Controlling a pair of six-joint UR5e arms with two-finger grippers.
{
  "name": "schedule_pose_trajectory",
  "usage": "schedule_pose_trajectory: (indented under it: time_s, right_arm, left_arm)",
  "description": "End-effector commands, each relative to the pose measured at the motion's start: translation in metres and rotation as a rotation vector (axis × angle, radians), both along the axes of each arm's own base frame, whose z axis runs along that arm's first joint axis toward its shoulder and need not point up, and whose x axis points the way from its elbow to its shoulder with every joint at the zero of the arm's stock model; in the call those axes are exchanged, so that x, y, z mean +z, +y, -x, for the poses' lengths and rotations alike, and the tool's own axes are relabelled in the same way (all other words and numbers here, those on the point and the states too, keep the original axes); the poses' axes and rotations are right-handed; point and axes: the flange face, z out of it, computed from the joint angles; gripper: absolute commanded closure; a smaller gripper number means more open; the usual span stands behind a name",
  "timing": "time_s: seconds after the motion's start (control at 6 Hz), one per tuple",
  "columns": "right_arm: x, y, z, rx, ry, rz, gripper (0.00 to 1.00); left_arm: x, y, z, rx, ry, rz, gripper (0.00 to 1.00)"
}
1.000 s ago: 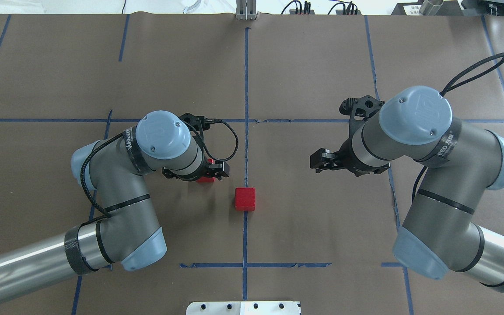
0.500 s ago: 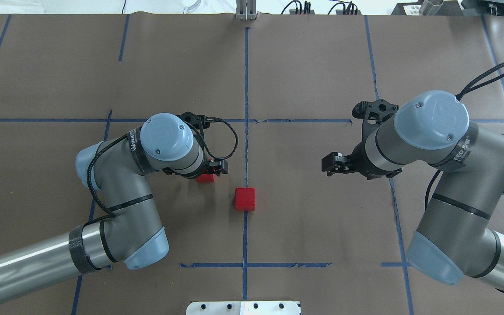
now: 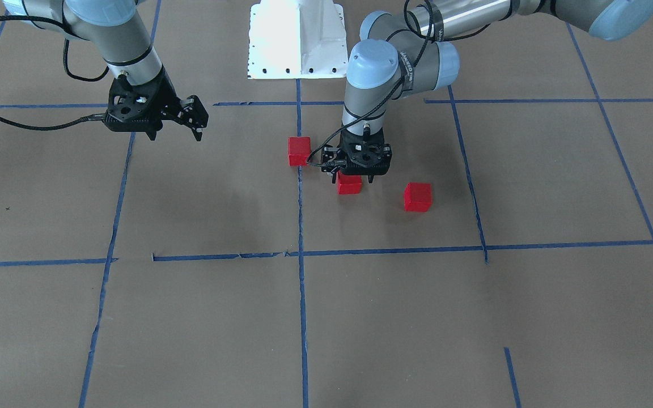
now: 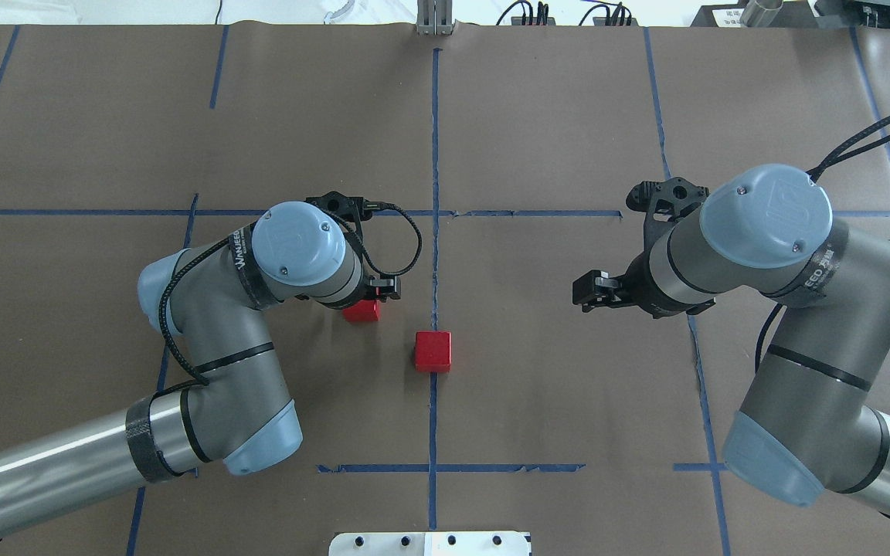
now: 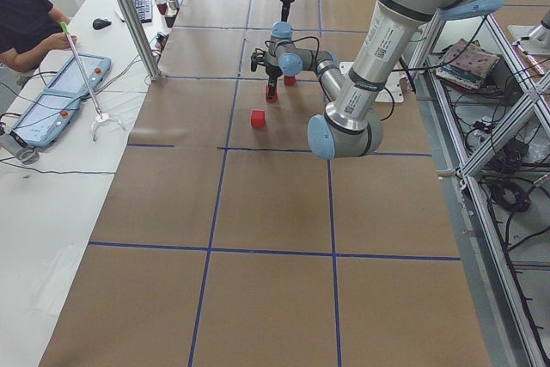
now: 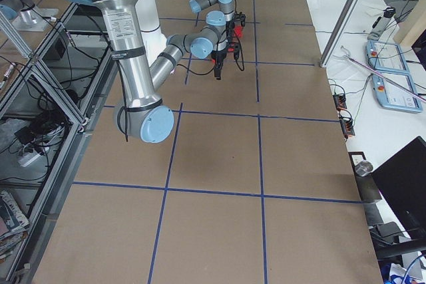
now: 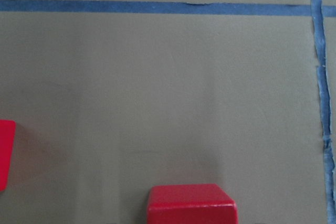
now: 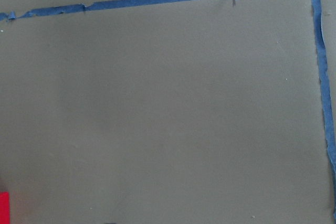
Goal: Form red blocks into L shape at center
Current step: 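Grasp the nearer red cube with the left gripper while the right arm withdraws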
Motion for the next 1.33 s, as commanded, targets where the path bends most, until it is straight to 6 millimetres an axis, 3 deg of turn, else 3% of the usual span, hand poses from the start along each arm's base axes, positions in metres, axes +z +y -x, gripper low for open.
schedule_pose_trajectory:
  time_s: [0.0,0.17,0.5,0.67,0.83,1.17]
  right_arm:
    - [0.0,0.001,0.001,-0.002,0.001,-0.001,0.0]
    - [0.001,0.001,0.001,-0.002,0.003,0.0,0.0]
    - [0.0,0.0,0.0,-0.001,-0.002,0.001,0.0]
    - [0.003,0.0,-0.001,-0.002,0.005,0.004,0.0]
    - [0.008,0.001,-0.002,-0.014,0.013,-0.002,0.0]
    - [0.011,0.001,-0.002,-0.018,0.018,-0.006,0.0]
  left_arm:
    - [-0.001,-0.001,-0.001,-0.005,-0.002,-0.005,0.66]
    - [-0.007,-0.001,-0.002,-0.005,0.006,-0.009,0.95]
    - [-0.05,-0.003,-0.005,-0.011,0.051,-0.025,1.0]
    - [-0.062,-0.007,-0.015,-0.011,0.055,-0.026,1.0]
    - [-0.066,-0.015,-0.03,-0.012,0.04,-0.017,1.0]
    - [-0.067,0.002,-0.043,0.015,0.039,-0.015,1.0]
